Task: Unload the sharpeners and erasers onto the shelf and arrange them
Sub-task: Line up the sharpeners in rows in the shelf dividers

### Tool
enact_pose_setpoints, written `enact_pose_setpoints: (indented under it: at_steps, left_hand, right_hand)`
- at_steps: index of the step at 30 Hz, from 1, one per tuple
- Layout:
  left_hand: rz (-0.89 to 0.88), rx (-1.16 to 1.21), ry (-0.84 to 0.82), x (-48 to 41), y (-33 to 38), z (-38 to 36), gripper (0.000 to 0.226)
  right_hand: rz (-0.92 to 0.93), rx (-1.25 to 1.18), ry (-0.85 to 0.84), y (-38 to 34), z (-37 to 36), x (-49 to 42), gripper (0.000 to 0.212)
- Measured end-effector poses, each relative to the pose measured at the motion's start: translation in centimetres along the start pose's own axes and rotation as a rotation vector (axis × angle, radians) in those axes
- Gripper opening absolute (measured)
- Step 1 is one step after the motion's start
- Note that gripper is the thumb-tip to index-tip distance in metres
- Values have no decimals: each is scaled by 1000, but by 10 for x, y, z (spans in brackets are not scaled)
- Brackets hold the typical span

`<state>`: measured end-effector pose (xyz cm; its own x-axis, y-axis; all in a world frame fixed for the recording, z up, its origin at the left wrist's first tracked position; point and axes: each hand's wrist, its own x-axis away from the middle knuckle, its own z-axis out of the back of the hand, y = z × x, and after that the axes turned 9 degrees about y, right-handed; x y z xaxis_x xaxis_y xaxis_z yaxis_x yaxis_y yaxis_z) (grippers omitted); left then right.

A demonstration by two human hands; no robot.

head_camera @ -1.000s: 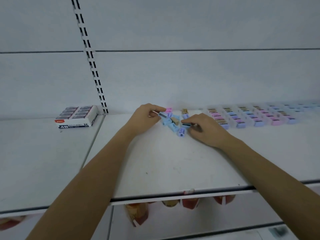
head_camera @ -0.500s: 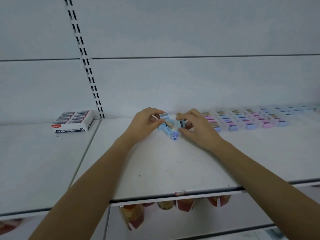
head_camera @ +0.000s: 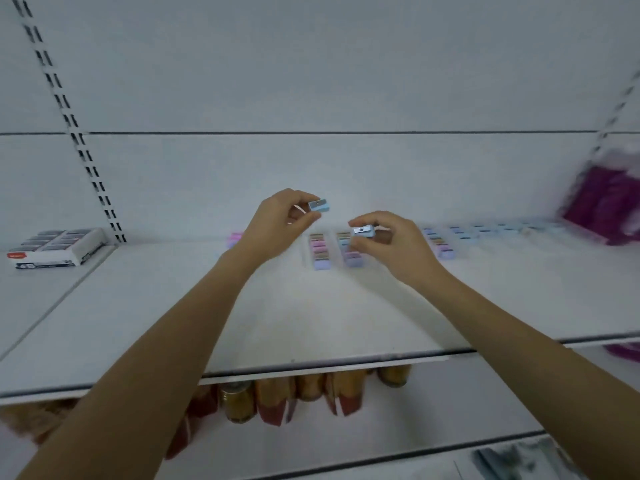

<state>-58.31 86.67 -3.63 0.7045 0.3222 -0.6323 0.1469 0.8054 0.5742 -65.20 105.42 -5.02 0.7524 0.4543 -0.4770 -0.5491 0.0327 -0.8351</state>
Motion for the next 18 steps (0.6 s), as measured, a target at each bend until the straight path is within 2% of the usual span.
enact_pose_setpoints:
  at_steps: [3,8,12,18]
  left_hand:
    - [-52,11,-36,-1,38,-52,22]
    - [-124,11,-135,1,92,-128,21]
    - [-133,-18,-196,-2,117,-163,24]
    - [-116,-36,-248,-25,131,-195,22]
  right_hand:
    - [-25,99,21,20,65,14,24]
    - [-10,360,59,52,152,39,10]
    - [24,466,79,68,192,44,13]
    - [32,487,88,88,230,35,6]
